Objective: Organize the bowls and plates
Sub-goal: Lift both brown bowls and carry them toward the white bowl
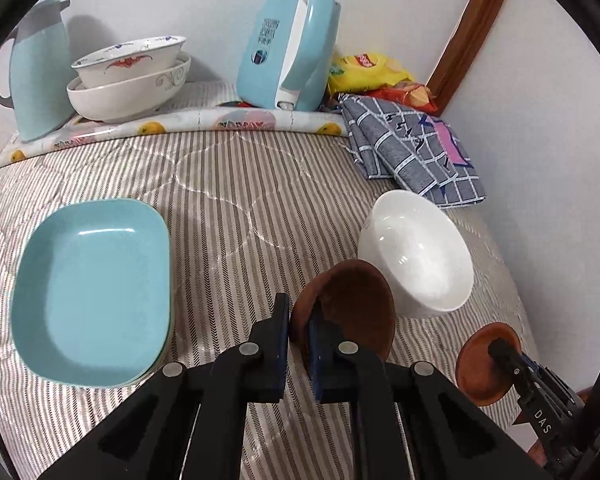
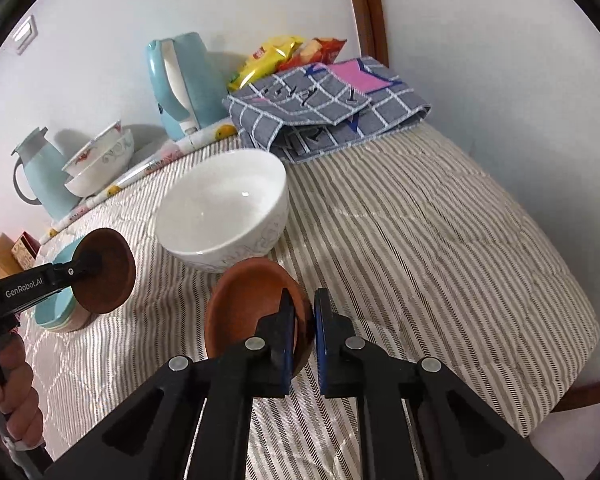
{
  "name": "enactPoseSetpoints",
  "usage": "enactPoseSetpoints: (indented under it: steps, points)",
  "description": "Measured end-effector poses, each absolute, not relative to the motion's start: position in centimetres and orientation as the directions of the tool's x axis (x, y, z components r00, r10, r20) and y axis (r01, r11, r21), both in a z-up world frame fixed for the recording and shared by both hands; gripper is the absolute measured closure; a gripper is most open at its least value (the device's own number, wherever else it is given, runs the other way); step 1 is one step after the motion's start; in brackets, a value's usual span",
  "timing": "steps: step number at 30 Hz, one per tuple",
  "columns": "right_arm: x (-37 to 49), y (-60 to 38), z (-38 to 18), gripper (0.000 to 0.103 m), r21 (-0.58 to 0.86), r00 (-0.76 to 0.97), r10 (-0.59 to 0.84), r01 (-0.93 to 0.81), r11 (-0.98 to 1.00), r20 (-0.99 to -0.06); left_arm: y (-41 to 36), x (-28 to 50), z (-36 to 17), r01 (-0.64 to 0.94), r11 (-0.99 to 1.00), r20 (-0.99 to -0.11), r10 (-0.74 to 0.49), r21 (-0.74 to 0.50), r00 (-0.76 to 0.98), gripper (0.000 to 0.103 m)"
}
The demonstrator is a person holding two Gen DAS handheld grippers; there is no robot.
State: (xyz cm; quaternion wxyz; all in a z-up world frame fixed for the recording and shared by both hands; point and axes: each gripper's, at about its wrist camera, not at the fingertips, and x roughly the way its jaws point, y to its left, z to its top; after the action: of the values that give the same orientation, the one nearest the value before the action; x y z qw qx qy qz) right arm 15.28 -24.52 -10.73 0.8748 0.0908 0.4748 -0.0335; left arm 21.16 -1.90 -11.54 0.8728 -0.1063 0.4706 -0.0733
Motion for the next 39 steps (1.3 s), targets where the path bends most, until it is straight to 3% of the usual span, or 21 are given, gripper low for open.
enactPoseSetpoints:
  steps: [22, 39]
  points:
    - [12.1, -22.8, -6.8, 0.094, 0.119, 0.604, 0.019, 0.127, 0.985, -0.797, -0.6, 17.6, -8.4, 0.036, 0.968, -0.770, -0.220, -0.249, 0.599, 0.094]
    - [12.4, -21.7, -7.7, 0.094, 0.095, 0.578, -0.002, 0.137, 0.986, -0.816, -0.3, 17.9, -9.2, 0.049, 0.964, -0.781, -0.241, -0.261, 0.577, 0.094]
